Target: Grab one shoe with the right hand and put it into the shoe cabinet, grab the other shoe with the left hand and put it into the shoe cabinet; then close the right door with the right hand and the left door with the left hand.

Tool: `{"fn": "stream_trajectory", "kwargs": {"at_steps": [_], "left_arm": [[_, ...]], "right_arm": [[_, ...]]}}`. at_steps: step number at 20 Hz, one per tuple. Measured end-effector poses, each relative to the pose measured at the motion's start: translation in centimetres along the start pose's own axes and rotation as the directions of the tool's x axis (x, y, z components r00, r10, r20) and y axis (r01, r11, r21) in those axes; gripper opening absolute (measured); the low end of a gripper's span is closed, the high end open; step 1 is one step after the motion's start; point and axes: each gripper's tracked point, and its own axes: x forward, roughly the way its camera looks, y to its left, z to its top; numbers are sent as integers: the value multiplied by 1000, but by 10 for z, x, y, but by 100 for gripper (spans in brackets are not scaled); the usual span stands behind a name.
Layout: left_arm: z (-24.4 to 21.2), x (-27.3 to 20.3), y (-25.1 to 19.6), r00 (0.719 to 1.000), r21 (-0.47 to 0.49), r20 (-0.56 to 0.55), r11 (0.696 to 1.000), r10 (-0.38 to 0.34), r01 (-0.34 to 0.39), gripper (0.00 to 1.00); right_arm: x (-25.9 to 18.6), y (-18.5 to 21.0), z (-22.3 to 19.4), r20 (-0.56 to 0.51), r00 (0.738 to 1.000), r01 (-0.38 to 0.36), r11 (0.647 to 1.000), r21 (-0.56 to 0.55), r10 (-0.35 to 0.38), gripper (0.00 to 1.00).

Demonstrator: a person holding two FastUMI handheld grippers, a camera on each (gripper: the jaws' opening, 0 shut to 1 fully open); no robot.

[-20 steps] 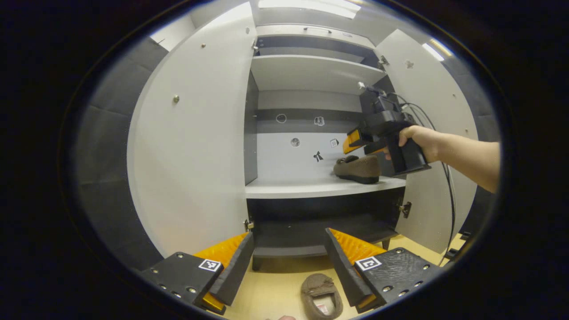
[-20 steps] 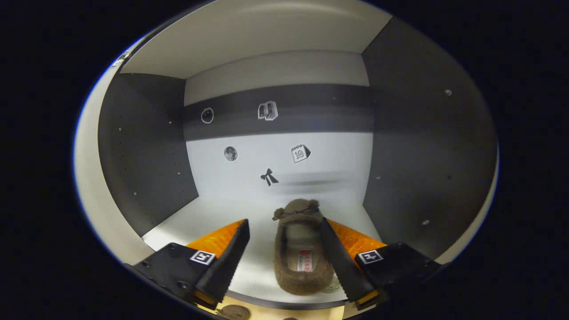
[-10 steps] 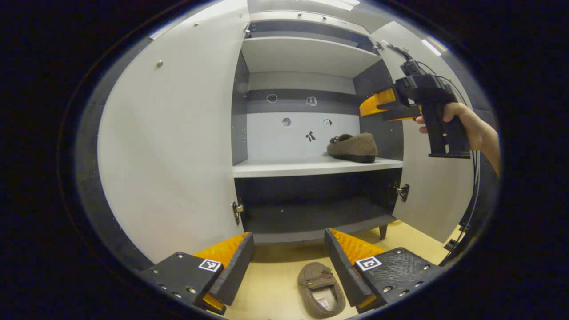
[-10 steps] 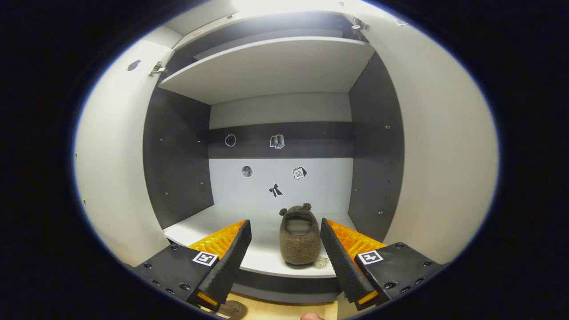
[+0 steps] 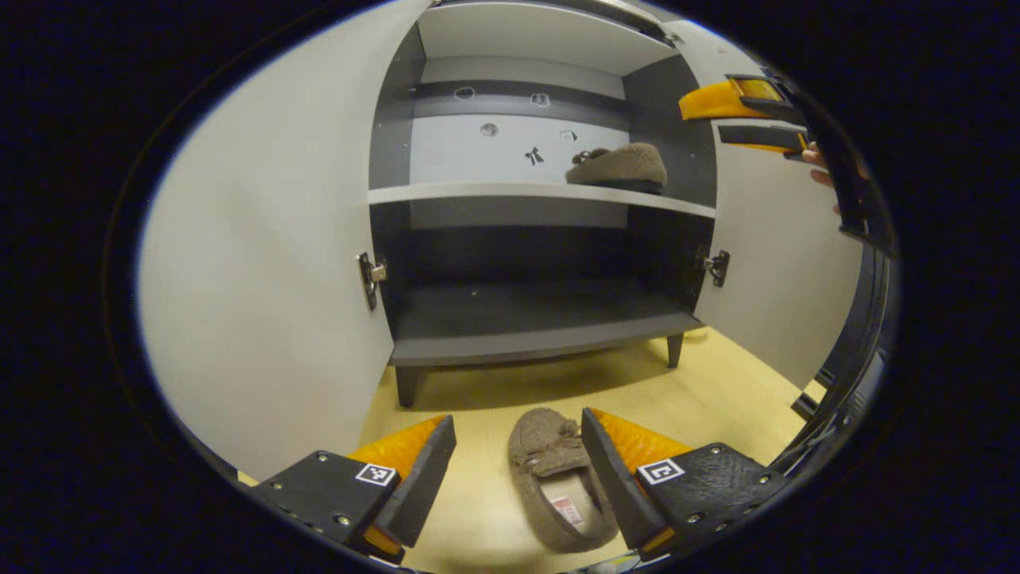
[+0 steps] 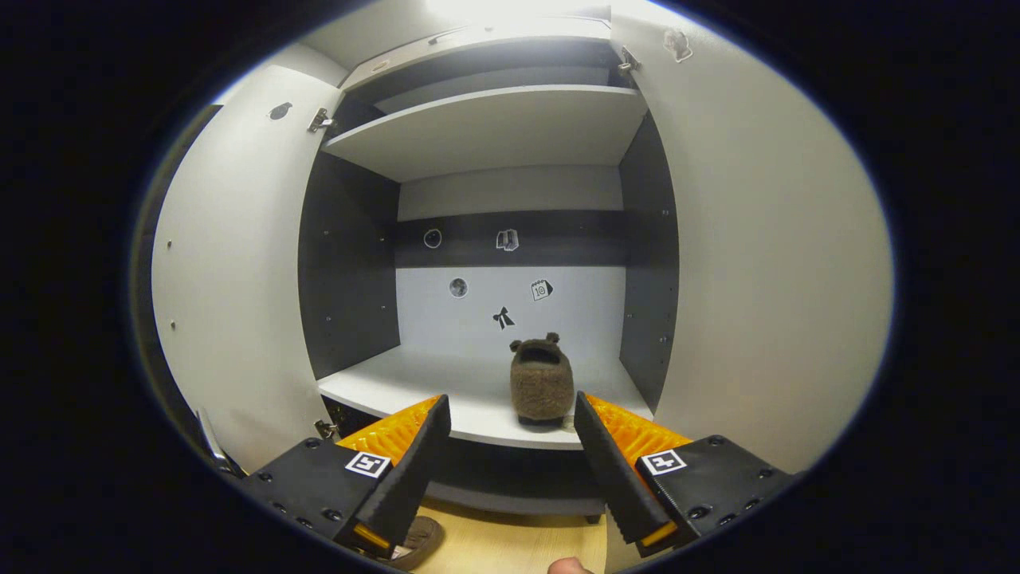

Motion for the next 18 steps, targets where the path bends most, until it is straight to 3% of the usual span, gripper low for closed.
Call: {"fn": "stream_trajectory", "kwargs": {"at_steps": [4, 11, 12, 16, 17, 18], "left_arm": [[-45, 16, 0, 994, 0, -112, 1000, -11, 11, 93], [-98, 24, 6, 959, 1, -285, 1000, -9, 10, 94], [-102, 25, 7, 953, 1, -303, 1000, -7, 8, 100], [-108, 30, -1, 949, -49, -312, 999, -38, 23, 85], [-108, 34, -1, 949, -56, -313, 998, -29, 12, 76], [-110, 36, -8, 945, -74, -324, 997, -52, 29, 55]], "right_arm": [[-9, 7, -6, -13, 1000, -10, 1000, -7, 10, 98], [-22, 19, -6, -19, 1000, -25, 999, -24, 25, 98], [-23, 20, -7, -23, 999, -26, 999, -31, 25, 98], [-28, 21, -8, -25, 1000, -17, 999, -40, 16, 99], [-29, 23, -8, -26, 1000, -19, 999, -35, 18, 99], [-32, 24, -7, -26, 999, -22, 999, -34, 21, 99]]}}
